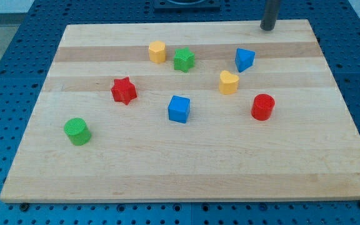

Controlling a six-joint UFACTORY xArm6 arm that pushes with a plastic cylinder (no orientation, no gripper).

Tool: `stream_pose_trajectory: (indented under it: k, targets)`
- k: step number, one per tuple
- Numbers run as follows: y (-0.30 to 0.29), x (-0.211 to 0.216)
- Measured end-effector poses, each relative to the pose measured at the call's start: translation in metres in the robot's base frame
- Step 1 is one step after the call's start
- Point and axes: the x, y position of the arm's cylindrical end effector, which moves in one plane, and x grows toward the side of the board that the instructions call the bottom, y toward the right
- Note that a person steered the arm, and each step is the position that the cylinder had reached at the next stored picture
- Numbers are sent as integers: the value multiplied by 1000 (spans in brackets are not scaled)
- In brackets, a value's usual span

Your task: Nudge the green star to the center

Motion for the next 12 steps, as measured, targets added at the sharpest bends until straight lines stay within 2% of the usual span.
stream_pose_trajectory:
  k: [1, 4, 5, 10, 12]
  targets:
    - [6, -14]
    - [6, -12]
    - [-29, -2]
    - [-46, 0]
    - [-137, 5]
